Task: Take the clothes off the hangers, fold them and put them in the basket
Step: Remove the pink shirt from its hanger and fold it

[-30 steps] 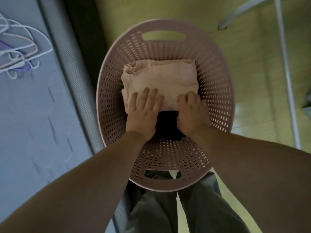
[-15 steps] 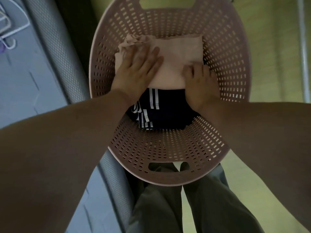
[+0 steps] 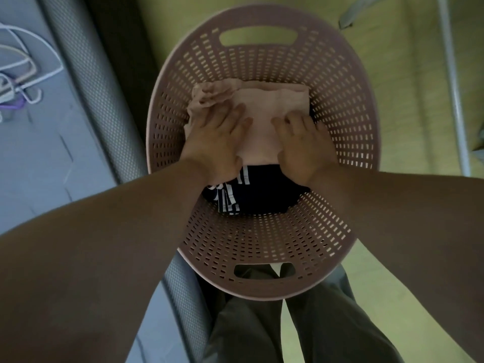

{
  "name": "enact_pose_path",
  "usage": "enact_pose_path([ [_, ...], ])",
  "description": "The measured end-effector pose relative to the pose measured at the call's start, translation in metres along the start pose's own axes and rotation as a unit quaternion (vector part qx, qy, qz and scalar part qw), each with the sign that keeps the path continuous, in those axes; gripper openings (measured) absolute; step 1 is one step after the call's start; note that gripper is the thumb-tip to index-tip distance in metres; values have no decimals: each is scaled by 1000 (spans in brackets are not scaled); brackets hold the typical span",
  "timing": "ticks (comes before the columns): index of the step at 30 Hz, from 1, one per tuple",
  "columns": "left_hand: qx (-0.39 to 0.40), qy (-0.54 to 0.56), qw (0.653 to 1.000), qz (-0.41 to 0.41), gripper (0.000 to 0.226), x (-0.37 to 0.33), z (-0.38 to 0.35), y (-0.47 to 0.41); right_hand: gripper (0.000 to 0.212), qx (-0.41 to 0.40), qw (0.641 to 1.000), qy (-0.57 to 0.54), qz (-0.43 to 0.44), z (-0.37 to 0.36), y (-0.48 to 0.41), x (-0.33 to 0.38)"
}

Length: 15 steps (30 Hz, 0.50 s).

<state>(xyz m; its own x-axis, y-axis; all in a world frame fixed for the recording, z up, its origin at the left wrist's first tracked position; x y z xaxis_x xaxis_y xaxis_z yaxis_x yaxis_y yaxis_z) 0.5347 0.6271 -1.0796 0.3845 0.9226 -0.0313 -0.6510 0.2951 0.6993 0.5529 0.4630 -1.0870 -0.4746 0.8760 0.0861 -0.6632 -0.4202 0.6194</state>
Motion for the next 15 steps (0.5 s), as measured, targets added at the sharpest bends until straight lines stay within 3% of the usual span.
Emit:
enact_pose_path([
  [3,-69,-48,996,17,65,6,18,-8,70,-30,997,56,42,7,-10,10],
  [6,4,-111,991,78,74,29,9,-23,70,20,997,67,-30,2,-29,-2],
  [9,49,-175,981,68,84,33,-6,-32,81,77,992,89,-40,-8,-42,-16],
  [15,48,-192,978,68,77,23,2,-27,70,52,997,49,-11,3,-32,-10],
])
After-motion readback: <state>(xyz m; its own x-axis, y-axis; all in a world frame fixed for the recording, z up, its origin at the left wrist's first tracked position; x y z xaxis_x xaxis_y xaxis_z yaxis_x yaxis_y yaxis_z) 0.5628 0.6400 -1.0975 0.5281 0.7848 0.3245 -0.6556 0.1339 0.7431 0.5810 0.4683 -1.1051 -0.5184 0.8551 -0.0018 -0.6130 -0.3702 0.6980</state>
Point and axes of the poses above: each hand's wrist, its own y-axis away from the middle knuckle, its own z-axis out of the back of the hand, x = y × z, the point moved 6 cm from there along -y, towards the middle knuckle, and after that the axes turned 12 degrees about x, right-handed, at the moved point
